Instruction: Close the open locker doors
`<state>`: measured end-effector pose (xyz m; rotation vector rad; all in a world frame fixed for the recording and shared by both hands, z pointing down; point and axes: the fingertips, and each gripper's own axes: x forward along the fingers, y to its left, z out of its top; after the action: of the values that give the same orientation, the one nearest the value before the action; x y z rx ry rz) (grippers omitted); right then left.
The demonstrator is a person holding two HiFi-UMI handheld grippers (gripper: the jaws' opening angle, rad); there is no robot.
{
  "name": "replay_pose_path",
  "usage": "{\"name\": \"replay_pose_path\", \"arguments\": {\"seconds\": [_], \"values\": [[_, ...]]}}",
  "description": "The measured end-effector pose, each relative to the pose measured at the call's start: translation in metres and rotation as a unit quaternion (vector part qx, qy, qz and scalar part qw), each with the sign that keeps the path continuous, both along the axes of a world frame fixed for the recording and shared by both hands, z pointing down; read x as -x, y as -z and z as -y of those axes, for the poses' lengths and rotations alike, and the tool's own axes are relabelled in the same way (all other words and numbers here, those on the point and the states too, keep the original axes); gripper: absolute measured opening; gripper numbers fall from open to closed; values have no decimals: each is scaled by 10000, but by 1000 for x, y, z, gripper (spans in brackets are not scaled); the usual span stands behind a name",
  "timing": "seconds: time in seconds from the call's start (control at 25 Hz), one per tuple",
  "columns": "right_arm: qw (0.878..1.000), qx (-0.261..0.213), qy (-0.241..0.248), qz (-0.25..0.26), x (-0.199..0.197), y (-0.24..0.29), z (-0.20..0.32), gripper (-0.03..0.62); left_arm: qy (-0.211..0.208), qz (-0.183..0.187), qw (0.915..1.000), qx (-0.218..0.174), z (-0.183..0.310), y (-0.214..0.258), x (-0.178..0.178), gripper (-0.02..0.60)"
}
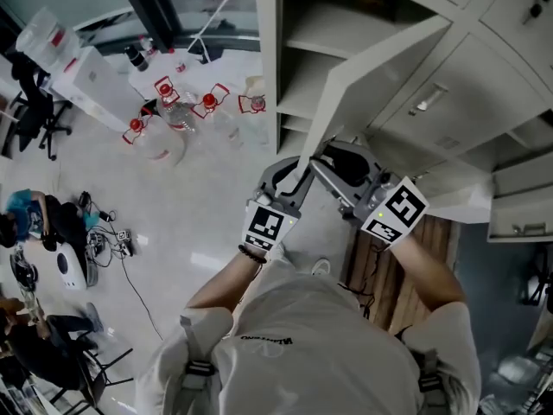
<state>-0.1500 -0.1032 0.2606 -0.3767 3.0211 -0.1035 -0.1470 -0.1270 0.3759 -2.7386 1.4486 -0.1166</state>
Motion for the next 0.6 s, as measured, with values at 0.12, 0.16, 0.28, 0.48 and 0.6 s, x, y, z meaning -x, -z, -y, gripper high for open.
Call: {"name": "replay_pose_path", "arguments": {"seconds": [0.12,0.16,0.28,0.48,0.6], "values": [[10000,-40,-66,-36,12,0,14,97,-67,-4,10000,-47,13,-1,14,100],[9999,-37,-118,-33,16,0,20,94,-57,-7,10000,-64,16,0,20,103],[9994,43,-351,39,28,-1,38,52,109,-106,9998,-134,23,0,46,109],[9976,-52,-690,11,43,-2,62,44,364,-238,9987,-279,34,3,74,72],[9957,-206,-899,-100,55,-1,82,38,399,-206,9982,-404,50,12,84,51]]}}
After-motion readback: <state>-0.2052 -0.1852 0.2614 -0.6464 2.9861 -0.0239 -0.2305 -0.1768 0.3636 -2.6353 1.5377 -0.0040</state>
